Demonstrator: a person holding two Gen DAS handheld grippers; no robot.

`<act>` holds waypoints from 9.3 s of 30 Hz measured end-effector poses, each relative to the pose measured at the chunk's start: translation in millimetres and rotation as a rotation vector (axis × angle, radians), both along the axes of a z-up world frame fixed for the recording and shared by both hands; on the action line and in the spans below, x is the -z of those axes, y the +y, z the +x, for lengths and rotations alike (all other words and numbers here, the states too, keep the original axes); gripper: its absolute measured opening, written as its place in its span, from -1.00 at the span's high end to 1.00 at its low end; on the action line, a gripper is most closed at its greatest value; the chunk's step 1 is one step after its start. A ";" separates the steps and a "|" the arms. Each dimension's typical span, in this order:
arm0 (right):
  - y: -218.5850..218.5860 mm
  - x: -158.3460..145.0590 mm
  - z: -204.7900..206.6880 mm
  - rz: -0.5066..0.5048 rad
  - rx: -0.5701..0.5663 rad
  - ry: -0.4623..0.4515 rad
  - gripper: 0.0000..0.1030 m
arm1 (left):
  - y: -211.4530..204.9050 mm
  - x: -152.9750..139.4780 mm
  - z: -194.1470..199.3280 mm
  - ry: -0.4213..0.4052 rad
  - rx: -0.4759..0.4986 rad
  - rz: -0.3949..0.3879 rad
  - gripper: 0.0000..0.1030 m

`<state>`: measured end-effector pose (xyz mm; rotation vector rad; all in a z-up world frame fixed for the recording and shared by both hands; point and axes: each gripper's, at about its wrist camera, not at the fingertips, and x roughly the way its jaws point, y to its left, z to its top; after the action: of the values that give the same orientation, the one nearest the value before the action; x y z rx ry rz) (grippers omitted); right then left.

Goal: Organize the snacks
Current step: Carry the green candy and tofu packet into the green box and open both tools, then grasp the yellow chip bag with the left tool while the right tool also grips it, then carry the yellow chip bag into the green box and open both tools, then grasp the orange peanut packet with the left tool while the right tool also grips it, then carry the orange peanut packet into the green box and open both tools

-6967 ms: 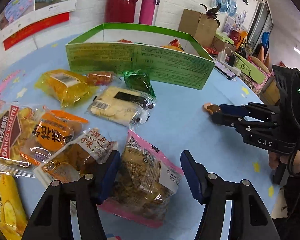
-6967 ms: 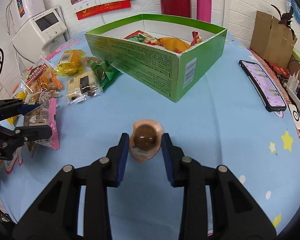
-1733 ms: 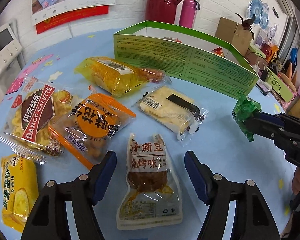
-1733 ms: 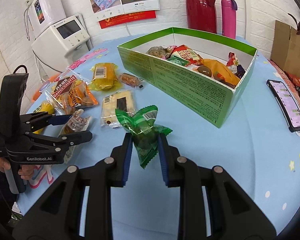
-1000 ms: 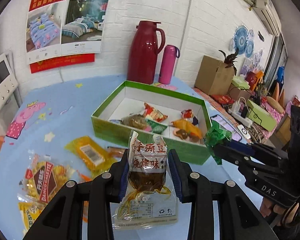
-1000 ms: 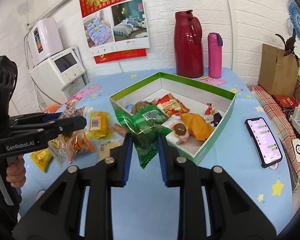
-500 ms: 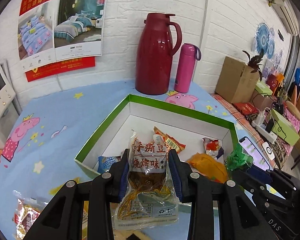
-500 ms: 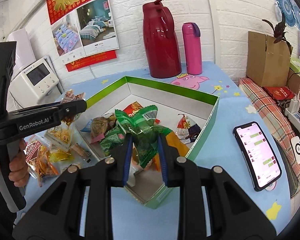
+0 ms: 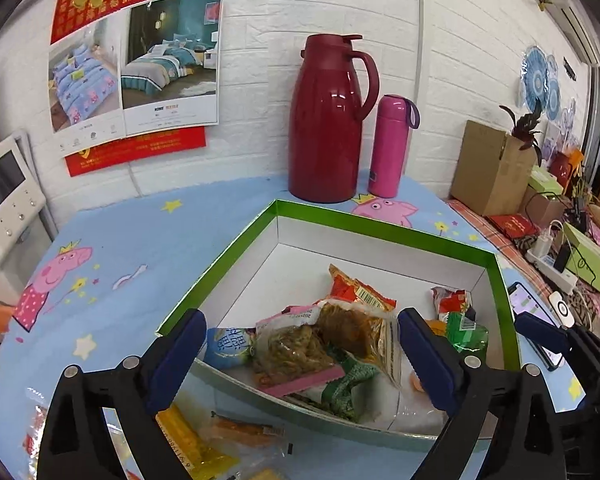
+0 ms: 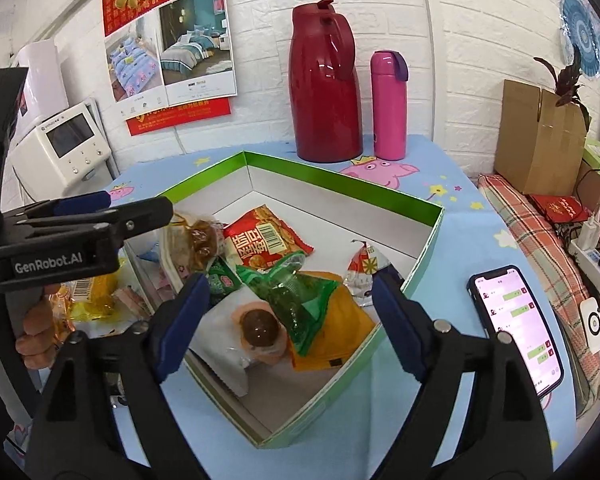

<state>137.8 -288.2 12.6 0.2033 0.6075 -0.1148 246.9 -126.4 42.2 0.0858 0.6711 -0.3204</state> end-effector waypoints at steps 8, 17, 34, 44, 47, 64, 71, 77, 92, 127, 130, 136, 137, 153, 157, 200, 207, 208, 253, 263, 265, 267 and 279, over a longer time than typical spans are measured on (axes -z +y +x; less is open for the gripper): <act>19.7 -13.7 -19.0 0.018 -0.022 -0.032 -0.69 | 20.5 -14.4 -28.1 -0.025 -0.026 -0.004 -0.90; 52.0 -28.1 -50.2 0.023 -0.067 -0.068 -0.83 | 46.4 -32.5 -76.5 -0.074 -0.055 -0.003 -0.90; 133.5 2.8 -65.9 0.077 -0.235 0.044 -0.88 | 186.9 11.0 -161.4 0.056 -0.251 0.045 -0.90; 225.2 33.1 -36.7 0.085 -0.457 0.157 -0.88 | 273.2 48.1 -193.9 0.123 -0.331 0.073 -0.90; 241.6 35.6 -30.0 0.075 -0.483 0.167 -0.88 | 279.2 50.3 -191.1 0.126 -0.314 0.059 -0.89; 246.0 46.1 -25.1 0.074 -0.471 0.224 -0.88 | 270.3 78.3 -154.1 0.210 -0.081 -0.054 0.19; 220.9 33.7 -39.5 0.079 -0.450 0.209 -0.88 | 221.0 73.4 -195.2 0.175 0.171 0.013 0.21; 223.8 23.3 -34.0 0.065 -0.533 0.194 -0.89 | 260.4 55.7 -219.8 0.206 -0.029 -0.110 -0.24; 295.2 62.0 64.1 0.204 -0.867 0.417 -0.08 | 252.2 94.8 -214.8 0.310 -0.181 -0.387 0.16; 170.9 0.4 -36.8 0.329 -0.560 0.094 0.26 | 180.7 18.3 -173.7 0.160 0.139 -0.262 0.52; 144.9 -20.9 -39.2 0.320 -0.501 0.025 0.26 | 157.3 -4.5 -155.9 0.105 0.208 -0.255 0.52; 99.0 -49.2 -23.8 0.291 -0.372 -0.054 0.26 | 115.5 -31.6 -107.3 0.063 0.299 -0.260 0.51; 91.5 -51.7 -18.9 0.292 -0.354 -0.060 0.26 | 107.8 -34.8 -98.0 0.060 0.307 -0.260 0.51; 9.1 -14.2 95.0 0.372 -0.221 0.064 0.24 | 48.4 -0.8 34.0 0.178 0.236 -0.190 0.43; -0.7 -5.2 108.2 0.366 -0.178 0.095 -0.01 | 45.5 13.0 47.2 0.197 0.175 -0.129 -0.05; 160.2 10.0 -25.1 0.155 -0.449 0.189 -0.69 | 213.4 50.1 -162.8 0.247 -0.178 -0.122 -0.66; 191.2 31.8 23.0 0.101 -0.513 0.268 -0.46 | 229.9 47.2 -159.8 0.218 -0.187 -0.166 -0.64; 194.2 34.6 30.6 0.101 -0.523 0.270 -0.46 | 231.7 46.6 -158.0 0.215 -0.188 -0.174 -0.62; 184.0 56.1 22.4 0.264 -0.599 0.253 0.13 | 199.8 87.7 -91.3 0.370 0.031 -0.319 0.41; 157.2 19.4 -21.0 0.288 -0.519 0.147 0.16 | 170.9 47.7 -115.9 0.289 0.101 -0.348 0.43; 145.9 2.7 -25.9 0.293 -0.500 0.101 0.16 | 163.1 29.3 -117.4 0.245 0.128 -0.345 0.43; 134.0 -13.0 -29.2 0.293 -0.478 0.055 0.16 | 152.3 11.9 -115.6 0.205 0.154 -0.342 0.43; 49.8 -45.6 -19.5 0.299 -0.286 -0.079 0.16 | 65.8 -37.9 -59.2 0.130 0.279 -0.321 0.43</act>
<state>118.3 -238.4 58.2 0.4054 0.5673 0.2608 187.7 -60.6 80.1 -0.1504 0.7291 -0.7027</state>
